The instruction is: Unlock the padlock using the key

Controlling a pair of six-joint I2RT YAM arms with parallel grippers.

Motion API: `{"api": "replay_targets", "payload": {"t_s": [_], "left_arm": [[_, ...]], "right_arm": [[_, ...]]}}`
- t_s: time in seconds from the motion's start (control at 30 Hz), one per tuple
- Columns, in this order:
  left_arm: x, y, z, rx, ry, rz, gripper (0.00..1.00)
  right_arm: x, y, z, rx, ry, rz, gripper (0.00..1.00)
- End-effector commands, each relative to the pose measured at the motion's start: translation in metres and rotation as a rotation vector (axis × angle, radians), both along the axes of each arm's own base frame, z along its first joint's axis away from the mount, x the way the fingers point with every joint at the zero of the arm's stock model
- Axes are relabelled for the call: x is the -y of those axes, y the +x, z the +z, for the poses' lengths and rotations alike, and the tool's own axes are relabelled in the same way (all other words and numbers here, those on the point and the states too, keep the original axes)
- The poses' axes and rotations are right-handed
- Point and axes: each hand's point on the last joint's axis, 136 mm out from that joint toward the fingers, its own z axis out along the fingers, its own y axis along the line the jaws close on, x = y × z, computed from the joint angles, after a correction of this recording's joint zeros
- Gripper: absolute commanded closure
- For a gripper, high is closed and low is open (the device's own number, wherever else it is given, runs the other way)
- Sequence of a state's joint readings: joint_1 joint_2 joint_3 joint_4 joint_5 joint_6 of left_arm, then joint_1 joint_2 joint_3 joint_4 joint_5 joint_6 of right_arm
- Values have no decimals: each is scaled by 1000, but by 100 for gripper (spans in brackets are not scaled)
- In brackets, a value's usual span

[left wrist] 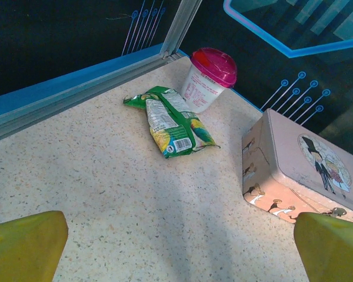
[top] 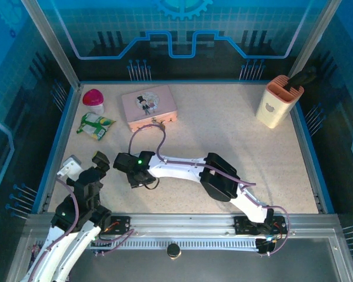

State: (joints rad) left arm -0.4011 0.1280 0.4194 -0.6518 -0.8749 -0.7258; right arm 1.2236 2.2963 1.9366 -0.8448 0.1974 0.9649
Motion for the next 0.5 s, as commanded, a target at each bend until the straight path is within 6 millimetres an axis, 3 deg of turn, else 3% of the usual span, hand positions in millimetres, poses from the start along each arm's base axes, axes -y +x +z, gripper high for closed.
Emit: {"api": "replay_targets", "payload": {"t_s": [0.0,0.47], "left_arm": [[-4,-4,3,20,-15,20,1],[-3,-4,3,28,-25,12,1]], "right_arm": [[5,-8,-15,-35,-68,-9,61],[2,-10,-32,-73,-96,-18,67]]}}
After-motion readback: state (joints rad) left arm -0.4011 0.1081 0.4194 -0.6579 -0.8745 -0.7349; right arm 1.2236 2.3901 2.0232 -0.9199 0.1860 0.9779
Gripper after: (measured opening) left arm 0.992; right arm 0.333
